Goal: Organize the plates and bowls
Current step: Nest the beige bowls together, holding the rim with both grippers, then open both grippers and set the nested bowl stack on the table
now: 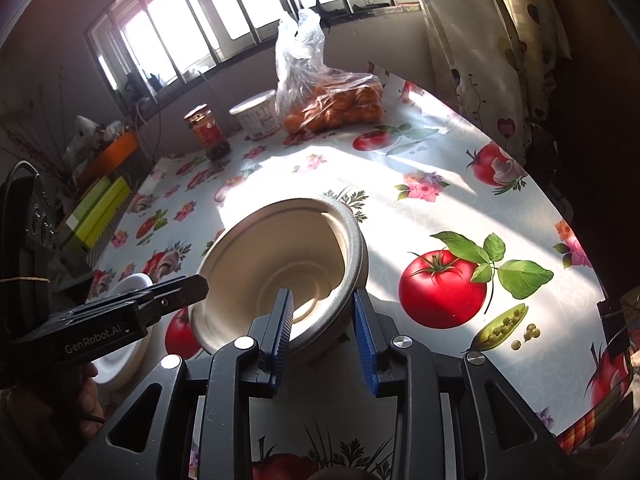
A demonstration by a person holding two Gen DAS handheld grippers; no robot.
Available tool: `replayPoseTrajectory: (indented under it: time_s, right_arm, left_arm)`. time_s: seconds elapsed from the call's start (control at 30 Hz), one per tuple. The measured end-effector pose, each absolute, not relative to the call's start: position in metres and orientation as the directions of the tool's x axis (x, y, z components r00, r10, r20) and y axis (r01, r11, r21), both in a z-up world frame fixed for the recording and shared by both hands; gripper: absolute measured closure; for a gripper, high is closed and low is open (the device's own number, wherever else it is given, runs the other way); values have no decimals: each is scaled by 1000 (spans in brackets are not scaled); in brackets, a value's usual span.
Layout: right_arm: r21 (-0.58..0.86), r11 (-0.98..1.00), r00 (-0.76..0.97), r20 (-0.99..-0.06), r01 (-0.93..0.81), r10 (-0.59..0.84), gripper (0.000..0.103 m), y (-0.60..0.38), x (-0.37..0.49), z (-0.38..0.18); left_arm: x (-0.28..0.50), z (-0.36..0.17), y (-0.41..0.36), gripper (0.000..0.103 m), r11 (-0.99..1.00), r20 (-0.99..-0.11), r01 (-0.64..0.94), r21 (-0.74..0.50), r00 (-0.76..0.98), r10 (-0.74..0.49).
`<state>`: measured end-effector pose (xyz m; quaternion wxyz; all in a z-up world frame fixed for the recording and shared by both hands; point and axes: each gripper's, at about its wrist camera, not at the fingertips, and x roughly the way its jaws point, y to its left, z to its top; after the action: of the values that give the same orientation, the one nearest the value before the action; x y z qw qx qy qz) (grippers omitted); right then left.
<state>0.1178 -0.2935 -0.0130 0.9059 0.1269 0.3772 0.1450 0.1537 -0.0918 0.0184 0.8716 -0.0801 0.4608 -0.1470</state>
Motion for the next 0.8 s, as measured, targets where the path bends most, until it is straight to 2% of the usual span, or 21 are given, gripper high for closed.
replayPoseTrajectory:
  time_s: [0.13,0.43,0.8]
  right_arm:
    - [337,928,674,-649,-162,353,69,-295,119,-13]
    - [335,929,677,-648,-159,349,60,-295,118,-14]
    - [322,932,696,-631,-166,342,54,-295,105,-8]
  left_arm:
    - [153,19,-91,74,945,-779,180,-272,536,-326]
    - [149,22,-91,74,950,-776,181,-255,548,-313]
    - [135,30,-92,74,962,-760,189,-195,591,-270]
